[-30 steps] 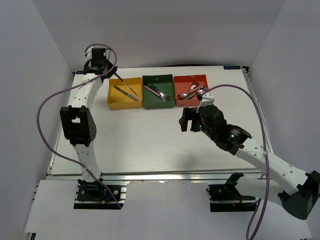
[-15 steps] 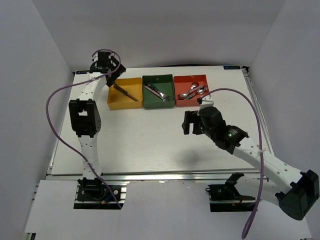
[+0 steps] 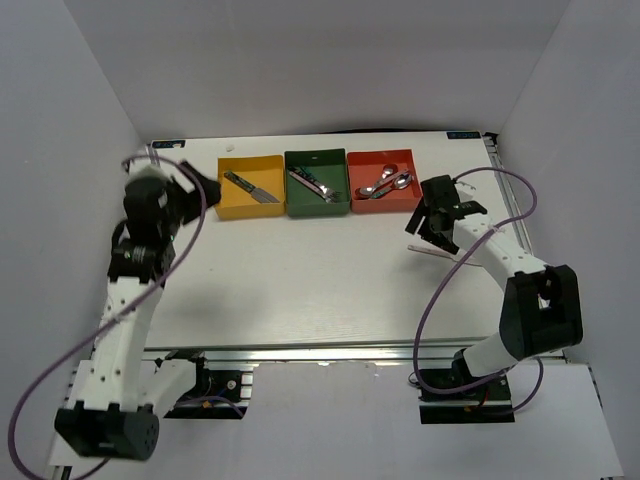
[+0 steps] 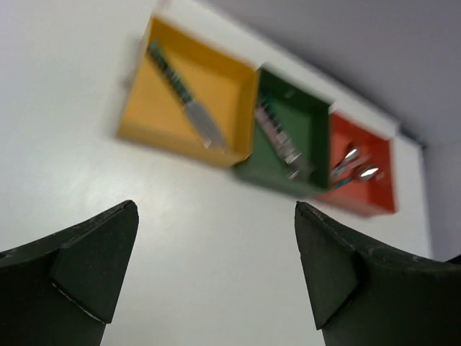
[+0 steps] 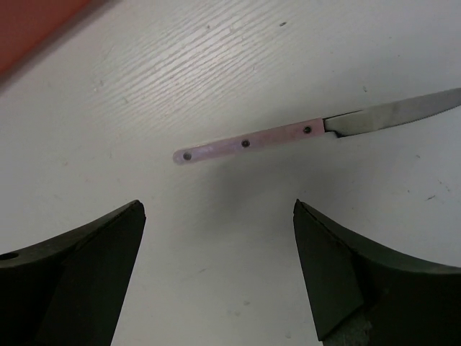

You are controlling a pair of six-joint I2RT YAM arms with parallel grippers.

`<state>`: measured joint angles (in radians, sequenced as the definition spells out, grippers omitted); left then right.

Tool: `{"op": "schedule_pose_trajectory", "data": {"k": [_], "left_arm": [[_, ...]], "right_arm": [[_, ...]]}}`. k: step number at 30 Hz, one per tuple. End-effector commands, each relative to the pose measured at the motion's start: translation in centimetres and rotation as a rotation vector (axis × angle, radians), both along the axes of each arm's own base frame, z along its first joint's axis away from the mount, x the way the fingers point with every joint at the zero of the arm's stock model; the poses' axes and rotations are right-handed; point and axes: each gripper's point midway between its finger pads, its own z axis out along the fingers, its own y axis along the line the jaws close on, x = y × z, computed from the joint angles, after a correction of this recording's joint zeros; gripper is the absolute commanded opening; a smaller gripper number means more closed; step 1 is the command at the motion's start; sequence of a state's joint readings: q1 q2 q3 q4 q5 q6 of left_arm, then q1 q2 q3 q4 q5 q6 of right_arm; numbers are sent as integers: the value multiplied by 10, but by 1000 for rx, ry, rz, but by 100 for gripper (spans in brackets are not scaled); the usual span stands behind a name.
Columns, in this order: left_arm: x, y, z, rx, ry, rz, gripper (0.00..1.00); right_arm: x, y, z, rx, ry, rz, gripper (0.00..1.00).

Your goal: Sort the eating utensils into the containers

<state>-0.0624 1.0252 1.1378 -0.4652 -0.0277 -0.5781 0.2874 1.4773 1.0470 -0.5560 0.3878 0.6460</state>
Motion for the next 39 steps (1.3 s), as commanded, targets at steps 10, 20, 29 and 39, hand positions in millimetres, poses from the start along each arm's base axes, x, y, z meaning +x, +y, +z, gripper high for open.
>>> {"op": "schedule_pose_trajectory", "data": {"k": [10, 20, 29, 39], "left_arm": [[-48, 2, -140, 142, 292, -65, 98], [-50, 2, -142, 150, 298, -57, 98], [-50, -2, -145, 153, 309, -69, 98], [-54, 0, -134, 157, 267, -43, 98]], "right_arm": [[18, -20, -17, 45, 105, -701, 75], [-29, -9, -100, 76, 315, -827, 70], [-56, -20, -125, 35, 376, -904, 0], [-29, 3, -8, 147, -115, -642, 0]]}}
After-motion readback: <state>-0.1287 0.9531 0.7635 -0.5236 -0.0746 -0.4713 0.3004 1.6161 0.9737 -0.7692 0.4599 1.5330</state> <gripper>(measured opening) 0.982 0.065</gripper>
